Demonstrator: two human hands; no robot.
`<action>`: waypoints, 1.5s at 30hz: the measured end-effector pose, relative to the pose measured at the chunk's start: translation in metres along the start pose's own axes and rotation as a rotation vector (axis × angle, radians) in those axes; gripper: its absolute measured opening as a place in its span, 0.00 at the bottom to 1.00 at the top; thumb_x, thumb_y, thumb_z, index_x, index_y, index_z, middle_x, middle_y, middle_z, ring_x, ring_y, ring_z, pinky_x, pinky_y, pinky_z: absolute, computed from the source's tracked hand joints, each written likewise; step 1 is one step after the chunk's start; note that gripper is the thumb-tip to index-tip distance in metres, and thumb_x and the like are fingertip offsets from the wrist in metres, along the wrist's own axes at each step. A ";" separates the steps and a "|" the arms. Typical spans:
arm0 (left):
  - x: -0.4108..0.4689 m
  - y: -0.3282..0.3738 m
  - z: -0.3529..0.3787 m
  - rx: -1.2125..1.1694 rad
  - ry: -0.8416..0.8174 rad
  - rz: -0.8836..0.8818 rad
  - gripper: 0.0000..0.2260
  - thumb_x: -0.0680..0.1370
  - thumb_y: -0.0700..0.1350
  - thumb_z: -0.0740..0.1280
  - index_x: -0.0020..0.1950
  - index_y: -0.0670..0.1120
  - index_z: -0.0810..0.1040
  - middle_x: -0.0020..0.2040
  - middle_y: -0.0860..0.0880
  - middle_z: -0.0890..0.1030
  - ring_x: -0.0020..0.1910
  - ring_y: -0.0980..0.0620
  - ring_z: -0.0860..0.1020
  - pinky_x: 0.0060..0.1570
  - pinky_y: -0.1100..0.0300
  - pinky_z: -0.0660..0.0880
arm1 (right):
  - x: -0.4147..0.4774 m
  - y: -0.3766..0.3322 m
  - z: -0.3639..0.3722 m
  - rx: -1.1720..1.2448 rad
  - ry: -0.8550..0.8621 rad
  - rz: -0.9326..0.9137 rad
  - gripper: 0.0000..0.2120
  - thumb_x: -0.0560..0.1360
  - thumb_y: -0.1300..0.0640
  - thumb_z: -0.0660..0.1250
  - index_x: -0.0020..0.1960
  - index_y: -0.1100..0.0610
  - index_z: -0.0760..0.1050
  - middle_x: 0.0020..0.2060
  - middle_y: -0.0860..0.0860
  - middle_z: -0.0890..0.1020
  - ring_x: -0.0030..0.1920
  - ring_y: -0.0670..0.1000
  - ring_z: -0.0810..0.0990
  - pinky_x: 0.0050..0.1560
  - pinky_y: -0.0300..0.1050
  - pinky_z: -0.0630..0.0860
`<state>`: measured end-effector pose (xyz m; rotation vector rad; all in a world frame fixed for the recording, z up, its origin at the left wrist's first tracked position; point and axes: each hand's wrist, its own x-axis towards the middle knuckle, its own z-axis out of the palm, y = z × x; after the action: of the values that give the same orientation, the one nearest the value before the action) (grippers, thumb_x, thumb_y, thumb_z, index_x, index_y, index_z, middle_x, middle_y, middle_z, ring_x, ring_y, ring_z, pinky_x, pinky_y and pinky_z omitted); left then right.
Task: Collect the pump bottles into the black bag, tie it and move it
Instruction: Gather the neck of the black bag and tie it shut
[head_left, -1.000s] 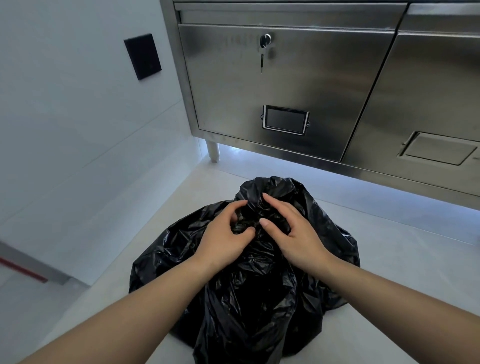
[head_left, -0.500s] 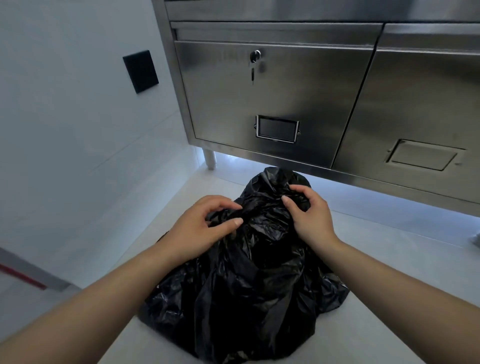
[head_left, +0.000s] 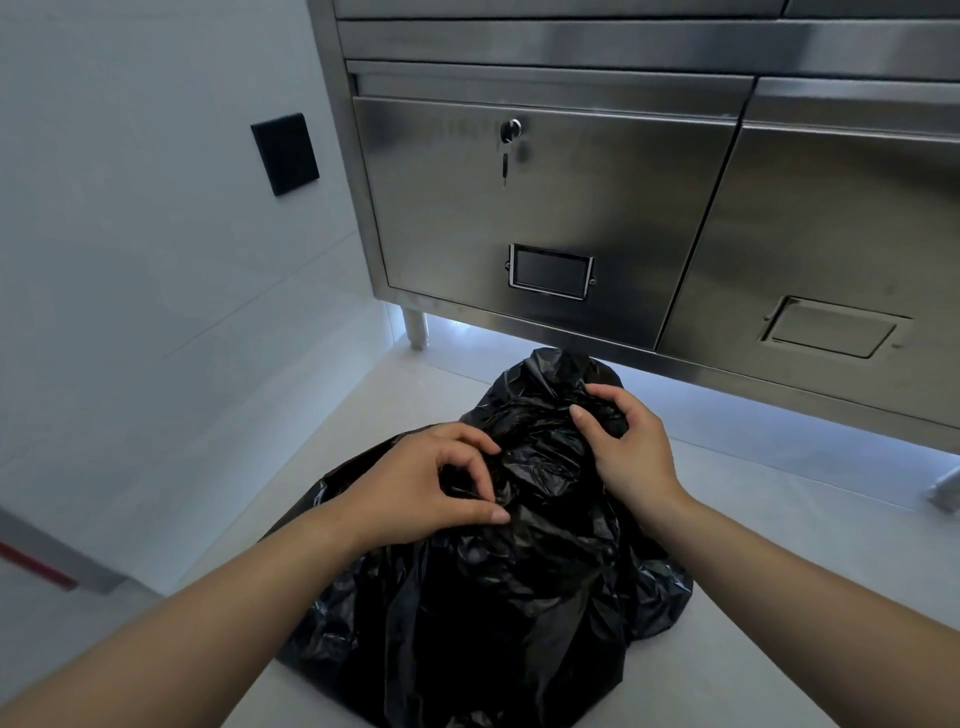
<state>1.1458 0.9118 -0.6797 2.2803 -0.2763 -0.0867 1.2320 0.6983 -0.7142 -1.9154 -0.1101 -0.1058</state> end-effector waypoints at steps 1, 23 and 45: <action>0.003 0.001 0.002 -0.025 0.054 -0.008 0.07 0.63 0.56 0.77 0.33 0.59 0.80 0.53 0.67 0.78 0.57 0.68 0.74 0.59 0.71 0.65 | -0.001 -0.001 -0.001 -0.008 -0.005 -0.013 0.11 0.73 0.51 0.70 0.55 0.44 0.76 0.55 0.46 0.80 0.59 0.48 0.77 0.61 0.48 0.73; 0.041 0.008 0.034 -0.178 0.461 -0.152 0.06 0.68 0.51 0.75 0.37 0.54 0.79 0.39 0.58 0.83 0.41 0.66 0.79 0.42 0.76 0.70 | -0.017 -0.011 -0.011 -0.213 -0.394 -0.236 0.27 0.63 0.46 0.77 0.56 0.33 0.67 0.57 0.34 0.72 0.58 0.26 0.66 0.54 0.18 0.60; 0.031 -0.004 0.022 -0.359 0.386 -0.142 0.06 0.70 0.47 0.75 0.44 0.53 0.81 0.44 0.53 0.84 0.48 0.53 0.82 0.52 0.58 0.77 | -0.017 -0.012 0.006 -0.173 -0.349 -0.331 0.13 0.70 0.54 0.74 0.53 0.49 0.78 0.49 0.43 0.79 0.52 0.38 0.76 0.55 0.28 0.68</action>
<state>1.1733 0.8910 -0.6967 1.9071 0.0979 0.2139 1.2140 0.7074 -0.7066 -2.0586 -0.6720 -0.0011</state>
